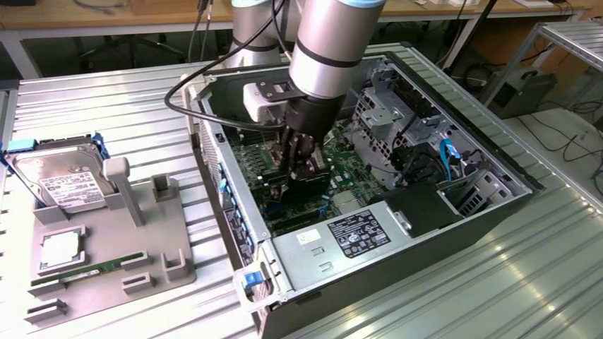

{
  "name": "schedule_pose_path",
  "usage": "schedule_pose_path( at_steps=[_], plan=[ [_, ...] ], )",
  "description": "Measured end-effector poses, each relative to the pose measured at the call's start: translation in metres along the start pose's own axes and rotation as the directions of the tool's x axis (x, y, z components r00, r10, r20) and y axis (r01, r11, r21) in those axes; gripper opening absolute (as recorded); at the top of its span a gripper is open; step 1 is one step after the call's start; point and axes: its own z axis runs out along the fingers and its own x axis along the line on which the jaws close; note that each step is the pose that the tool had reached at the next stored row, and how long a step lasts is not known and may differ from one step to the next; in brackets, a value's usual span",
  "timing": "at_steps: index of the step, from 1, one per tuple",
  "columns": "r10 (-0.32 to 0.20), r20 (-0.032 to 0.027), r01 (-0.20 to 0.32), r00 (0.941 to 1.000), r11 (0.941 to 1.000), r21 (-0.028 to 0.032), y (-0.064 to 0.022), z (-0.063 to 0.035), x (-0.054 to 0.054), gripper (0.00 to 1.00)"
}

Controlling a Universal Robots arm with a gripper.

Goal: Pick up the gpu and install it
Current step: 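Insert the gpu into the slot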

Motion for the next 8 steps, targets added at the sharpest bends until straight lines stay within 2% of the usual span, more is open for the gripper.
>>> schedule_pose_path(
  at_steps=[2,3,4,6,7,8],
  plan=[
    [0.000,-0.0002,0.000,1.0000,1.0000,0.0055,0.0023,0.0002,-0.0016,0.31],
    [0.000,-0.0003,0.000,1.0000,0.9999,0.0104,0.0031,0.0003,-0.0025,0.25],
    [0.000,-0.0007,0.000,1.0000,0.9999,0.0157,0.0036,0.0003,-0.0032,0.25],
    [0.000,-0.0029,0.000,1.0000,0.9995,0.0324,0.0048,0.0005,-0.0044,0.13],
    [0.000,-0.0044,0.000,1.0000,0.9990,0.0457,0.0063,0.0011,-0.0046,0.13],
    [0.000,-0.0055,0.001,1.0000,0.9986,0.0529,0.0077,0.0018,-0.0047,0.11]
  ],
)
